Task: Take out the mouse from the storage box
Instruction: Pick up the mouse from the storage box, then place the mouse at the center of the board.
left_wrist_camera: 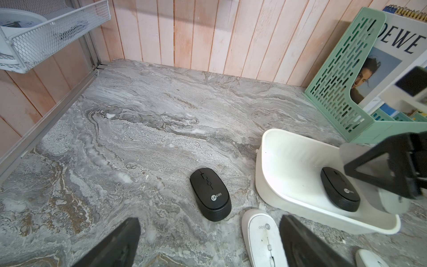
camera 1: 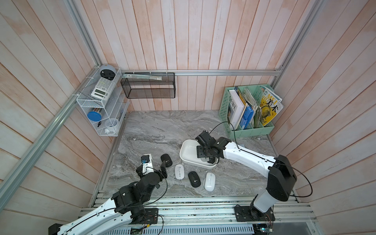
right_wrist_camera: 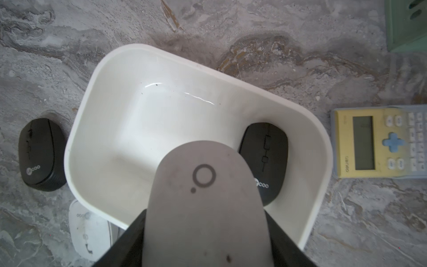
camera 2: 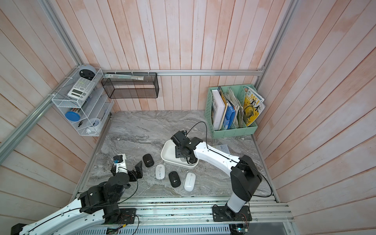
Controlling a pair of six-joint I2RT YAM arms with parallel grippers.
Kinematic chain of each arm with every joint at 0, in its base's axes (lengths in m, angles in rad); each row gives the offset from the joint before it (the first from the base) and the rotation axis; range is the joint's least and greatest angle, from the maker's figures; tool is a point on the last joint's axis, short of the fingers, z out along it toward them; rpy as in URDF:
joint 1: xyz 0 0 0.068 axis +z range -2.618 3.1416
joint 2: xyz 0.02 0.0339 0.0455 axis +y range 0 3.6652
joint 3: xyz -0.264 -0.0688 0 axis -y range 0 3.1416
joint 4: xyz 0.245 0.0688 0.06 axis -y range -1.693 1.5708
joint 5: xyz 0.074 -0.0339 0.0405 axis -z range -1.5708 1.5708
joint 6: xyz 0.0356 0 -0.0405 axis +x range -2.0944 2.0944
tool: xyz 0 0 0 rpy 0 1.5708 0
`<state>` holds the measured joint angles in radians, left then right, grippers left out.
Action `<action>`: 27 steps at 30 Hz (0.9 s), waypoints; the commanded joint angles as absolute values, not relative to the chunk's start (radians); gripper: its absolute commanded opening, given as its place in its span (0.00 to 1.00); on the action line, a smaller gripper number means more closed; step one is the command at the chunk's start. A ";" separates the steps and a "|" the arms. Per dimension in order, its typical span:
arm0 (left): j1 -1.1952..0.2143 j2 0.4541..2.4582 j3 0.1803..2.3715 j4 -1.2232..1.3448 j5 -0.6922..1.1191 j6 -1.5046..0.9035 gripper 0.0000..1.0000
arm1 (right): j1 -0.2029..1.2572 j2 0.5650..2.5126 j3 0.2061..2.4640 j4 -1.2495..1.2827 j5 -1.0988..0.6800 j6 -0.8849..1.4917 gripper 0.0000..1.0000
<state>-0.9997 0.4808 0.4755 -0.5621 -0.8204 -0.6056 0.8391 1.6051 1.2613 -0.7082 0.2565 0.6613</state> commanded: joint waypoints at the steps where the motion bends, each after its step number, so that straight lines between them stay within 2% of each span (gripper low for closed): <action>1: -0.996 0.483 0.480 -0.573 -0.843 -0.605 1.00 | 0.842 1.502 1.197 -0.794 0.317 0.671 0.55; 5: -0.996 0.490 0.480 -0.569 -0.851 -0.602 1.00 | 0.840 1.355 1.053 -0.818 0.402 0.753 0.55; 9: -0.996 0.499 0.479 -0.569 -0.861 -0.606 1.00 | 0.835 1.191 0.836 -0.739 0.483 0.820 0.55; 14: -0.996 0.507 0.477 -0.567 -0.864 -0.607 1.00 | 0.786 1.076 0.688 -0.701 0.484 0.838 0.55; 20: -0.996 0.523 0.476 -0.560 -0.870 -0.607 1.00 | 0.763 1.079 0.590 -0.633 0.451 0.866 0.55; 27: -0.996 0.524 0.474 -0.559 -0.869 -0.609 1.00 | 0.752 1.179 0.554 -0.539 0.434 0.896 0.55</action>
